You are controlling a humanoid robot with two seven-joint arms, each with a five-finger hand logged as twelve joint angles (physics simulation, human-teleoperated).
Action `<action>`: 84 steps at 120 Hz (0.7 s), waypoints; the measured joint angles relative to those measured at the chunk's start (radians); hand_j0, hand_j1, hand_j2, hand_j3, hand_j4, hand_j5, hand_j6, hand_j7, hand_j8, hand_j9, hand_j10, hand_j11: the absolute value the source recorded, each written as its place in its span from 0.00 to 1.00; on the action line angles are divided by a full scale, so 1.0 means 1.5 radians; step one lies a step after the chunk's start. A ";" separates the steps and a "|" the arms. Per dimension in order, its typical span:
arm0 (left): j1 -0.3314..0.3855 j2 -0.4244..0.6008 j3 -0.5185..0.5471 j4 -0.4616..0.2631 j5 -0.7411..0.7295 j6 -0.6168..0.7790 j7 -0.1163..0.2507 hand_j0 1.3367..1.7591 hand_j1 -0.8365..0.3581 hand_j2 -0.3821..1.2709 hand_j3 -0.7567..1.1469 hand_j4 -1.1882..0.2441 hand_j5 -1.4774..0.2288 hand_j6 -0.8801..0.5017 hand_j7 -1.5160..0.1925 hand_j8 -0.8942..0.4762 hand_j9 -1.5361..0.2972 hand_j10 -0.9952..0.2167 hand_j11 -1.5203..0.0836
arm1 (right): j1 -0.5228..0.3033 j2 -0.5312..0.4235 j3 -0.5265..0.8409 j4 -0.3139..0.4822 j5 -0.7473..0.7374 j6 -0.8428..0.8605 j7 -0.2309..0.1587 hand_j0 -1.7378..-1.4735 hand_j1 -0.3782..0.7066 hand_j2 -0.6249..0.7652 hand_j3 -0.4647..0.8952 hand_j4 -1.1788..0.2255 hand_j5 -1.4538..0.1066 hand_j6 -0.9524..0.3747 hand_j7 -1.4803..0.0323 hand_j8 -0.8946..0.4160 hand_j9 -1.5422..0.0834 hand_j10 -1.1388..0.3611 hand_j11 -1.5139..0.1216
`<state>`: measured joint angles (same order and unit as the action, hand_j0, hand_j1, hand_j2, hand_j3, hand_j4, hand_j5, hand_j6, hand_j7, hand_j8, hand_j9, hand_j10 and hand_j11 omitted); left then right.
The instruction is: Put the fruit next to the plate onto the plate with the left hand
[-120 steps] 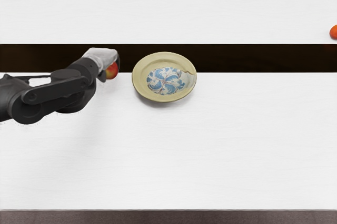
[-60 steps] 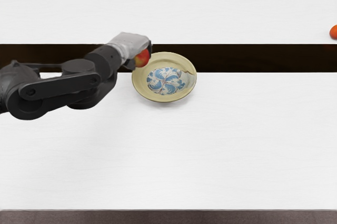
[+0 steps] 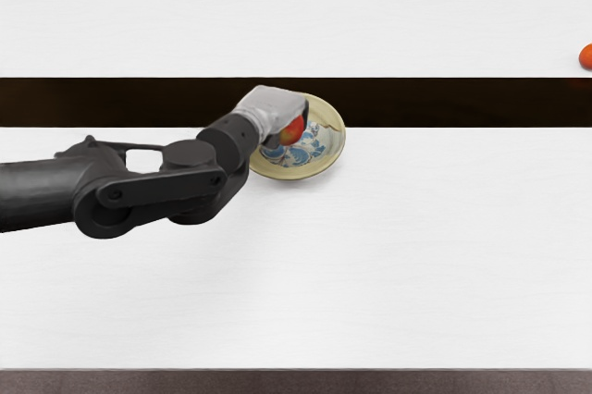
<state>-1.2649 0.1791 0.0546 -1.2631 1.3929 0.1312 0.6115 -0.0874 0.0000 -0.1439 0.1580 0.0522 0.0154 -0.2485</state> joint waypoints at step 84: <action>-0.023 0.017 -0.006 0.012 -0.009 0.020 0.000 0.76 0.76 0.27 0.40 0.68 0.69 0.49 0.71 0.50 0.67 0.63 0.76 | 0.000 0.000 0.000 0.000 0.000 0.000 0.000 0.30 0.03 0.45 0.34 0.84 0.93 0.72 0.98 0.68 0.95 0.76 0.93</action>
<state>-1.2992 0.2053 0.0453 -1.2444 1.3790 0.1617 0.6109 -0.0874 0.0000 -0.1441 0.1580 0.0522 0.0155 -0.2485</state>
